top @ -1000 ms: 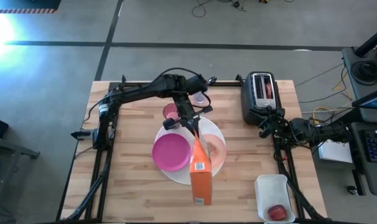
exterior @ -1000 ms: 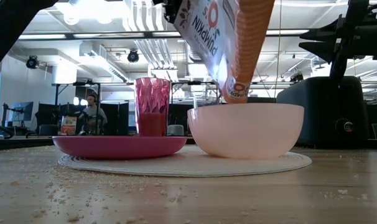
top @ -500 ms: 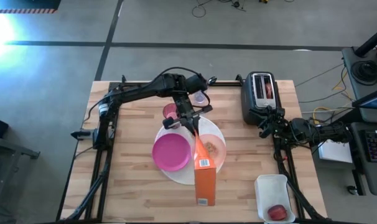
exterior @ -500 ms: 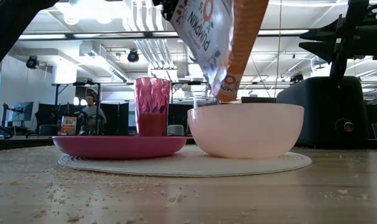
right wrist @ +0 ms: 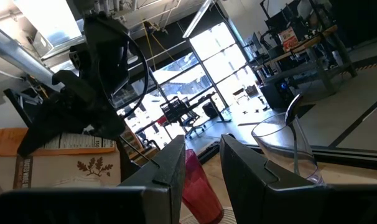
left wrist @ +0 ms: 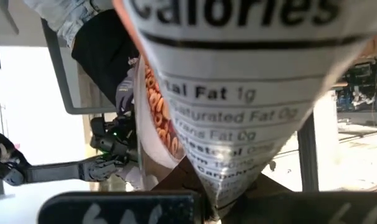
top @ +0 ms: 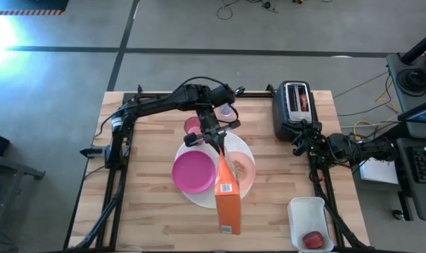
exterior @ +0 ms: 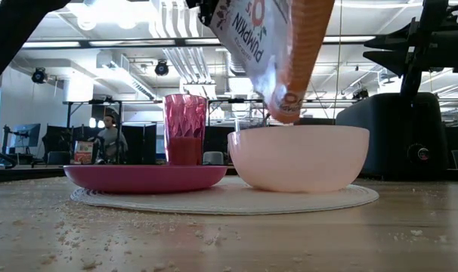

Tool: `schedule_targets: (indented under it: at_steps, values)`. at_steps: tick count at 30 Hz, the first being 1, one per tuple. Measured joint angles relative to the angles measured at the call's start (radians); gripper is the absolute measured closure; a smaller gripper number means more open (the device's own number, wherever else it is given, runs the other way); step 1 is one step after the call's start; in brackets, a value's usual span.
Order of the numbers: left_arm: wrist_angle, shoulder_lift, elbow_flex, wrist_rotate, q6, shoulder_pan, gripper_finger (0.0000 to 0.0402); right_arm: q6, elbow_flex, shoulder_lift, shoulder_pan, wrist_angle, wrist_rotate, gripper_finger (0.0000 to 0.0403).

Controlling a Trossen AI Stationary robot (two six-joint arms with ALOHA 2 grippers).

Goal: Arrange a breakfast setting
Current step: Pour the cereal into the orange bowl

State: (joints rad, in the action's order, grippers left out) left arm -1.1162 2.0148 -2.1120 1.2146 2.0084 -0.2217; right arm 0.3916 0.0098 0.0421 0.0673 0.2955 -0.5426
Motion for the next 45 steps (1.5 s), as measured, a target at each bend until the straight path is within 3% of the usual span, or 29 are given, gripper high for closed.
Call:
schedule_targets:
  at_steps: [45]
  values:
    - [0.017, 0.000, -0.006, -0.001, 0.017, 0.004, 0.0402, 0.000, 0.000, 0.000, 0.000, 0.000, 0.000, 0.0312]
